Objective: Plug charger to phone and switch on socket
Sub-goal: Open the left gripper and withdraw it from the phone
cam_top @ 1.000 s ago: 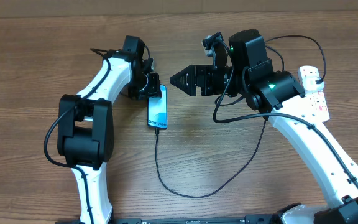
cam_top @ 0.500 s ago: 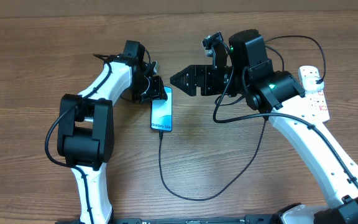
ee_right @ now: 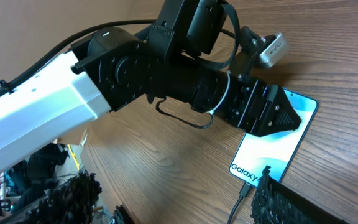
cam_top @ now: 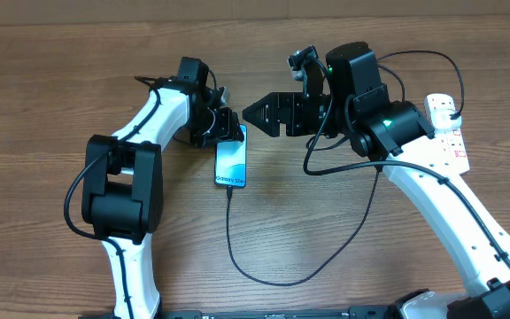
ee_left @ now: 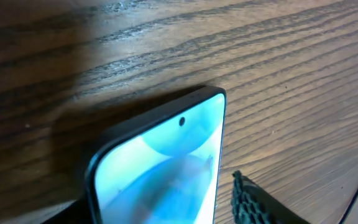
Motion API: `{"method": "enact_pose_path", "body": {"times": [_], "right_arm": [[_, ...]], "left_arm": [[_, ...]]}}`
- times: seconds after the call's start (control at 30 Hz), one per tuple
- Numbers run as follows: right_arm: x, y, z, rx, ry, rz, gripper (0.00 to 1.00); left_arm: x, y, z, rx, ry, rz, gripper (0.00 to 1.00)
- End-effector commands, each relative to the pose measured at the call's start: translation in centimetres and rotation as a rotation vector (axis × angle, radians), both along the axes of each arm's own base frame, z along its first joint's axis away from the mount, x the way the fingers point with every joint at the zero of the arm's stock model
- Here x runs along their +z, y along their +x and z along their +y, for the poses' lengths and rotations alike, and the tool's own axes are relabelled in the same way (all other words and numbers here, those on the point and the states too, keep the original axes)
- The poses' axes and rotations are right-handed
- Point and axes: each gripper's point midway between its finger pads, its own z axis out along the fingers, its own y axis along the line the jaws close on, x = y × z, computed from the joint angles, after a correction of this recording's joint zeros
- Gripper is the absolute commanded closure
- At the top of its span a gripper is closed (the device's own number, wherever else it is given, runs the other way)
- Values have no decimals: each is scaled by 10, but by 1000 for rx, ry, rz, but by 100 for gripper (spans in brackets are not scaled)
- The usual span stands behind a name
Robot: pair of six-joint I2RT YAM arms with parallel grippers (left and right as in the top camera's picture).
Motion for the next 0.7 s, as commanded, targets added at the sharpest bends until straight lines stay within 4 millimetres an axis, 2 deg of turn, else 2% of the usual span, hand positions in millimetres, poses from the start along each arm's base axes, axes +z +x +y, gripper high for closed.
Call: {"method": "enact_pose_path", "body": {"times": [0.0, 0.17, 0.3, 0.43, 0.67], "right_arm": [[9, 1, -1, -6, 3, -28, 17], [9, 1, -1, -7, 3, -28, 17], [9, 1, -2, -8, 2, -29, 17], [8, 2, -2, -10, 1, -29, 17], [8, 1, -2, -9, -1, -26, 17]], "left_arm": [[-15, -8, 9, 8, 63, 30, 32], [-17, -7, 13, 11, 88, 25, 21], [-17, -7, 13, 12, 88, 24, 19], [-17, -7, 13, 11, 88, 24, 0], [-16, -5, 12, 12, 86, 17, 0]]}}
